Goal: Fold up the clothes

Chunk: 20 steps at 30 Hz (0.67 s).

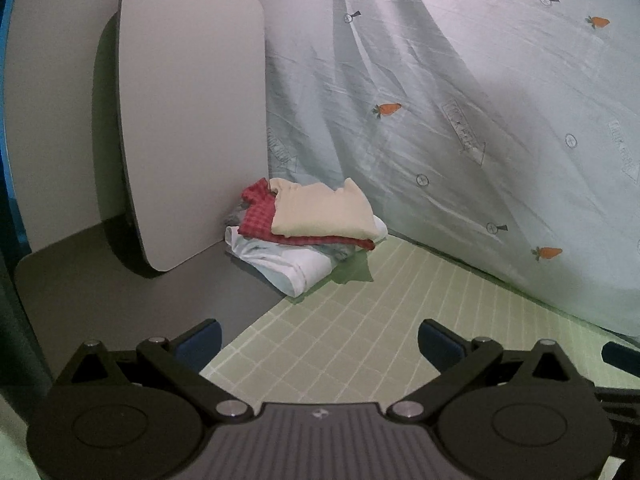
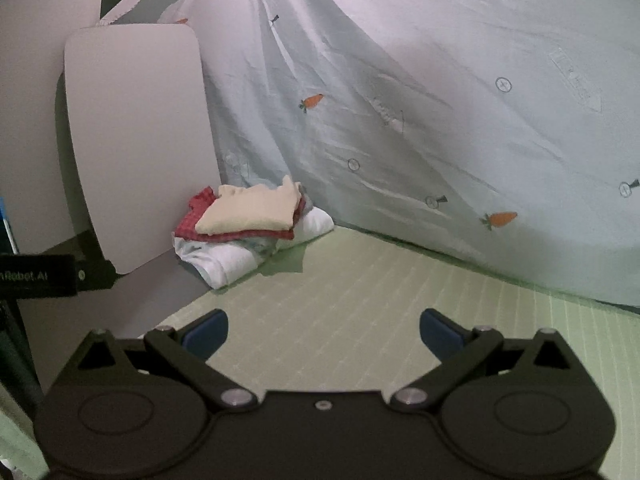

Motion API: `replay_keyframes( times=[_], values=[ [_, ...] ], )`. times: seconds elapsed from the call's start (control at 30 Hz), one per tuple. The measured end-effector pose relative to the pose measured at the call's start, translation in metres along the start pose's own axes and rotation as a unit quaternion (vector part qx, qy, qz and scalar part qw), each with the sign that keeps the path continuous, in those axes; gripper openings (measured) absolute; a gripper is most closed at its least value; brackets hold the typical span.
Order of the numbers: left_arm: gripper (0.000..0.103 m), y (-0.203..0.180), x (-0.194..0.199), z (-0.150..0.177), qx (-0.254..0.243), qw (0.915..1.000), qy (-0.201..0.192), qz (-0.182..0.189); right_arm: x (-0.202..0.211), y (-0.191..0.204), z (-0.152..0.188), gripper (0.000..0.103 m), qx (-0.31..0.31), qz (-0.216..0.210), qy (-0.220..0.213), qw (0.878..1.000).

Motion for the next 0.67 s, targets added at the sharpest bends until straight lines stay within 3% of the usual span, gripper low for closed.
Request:
replay_keyframes(
  times=[0.67],
  values=[
    [0.103, -0.016, 0.010, 0.007, -0.036, 0.9992, 0.003, 0.015, 0.013, -0.004, 0.010, 0.103, -0.007, 0.005, -0.005, 1.000]
  ],
)
Point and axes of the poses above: each gripper's, at about its wrist camera, not at the fingertips, and x roughly against the way its jaws point, y to its left, z to its underside, the point moved 6 cm from there along -x, roughly the way its jaws point, and after that the axes turned 13 degrees about -x, right-handed, at the moved point
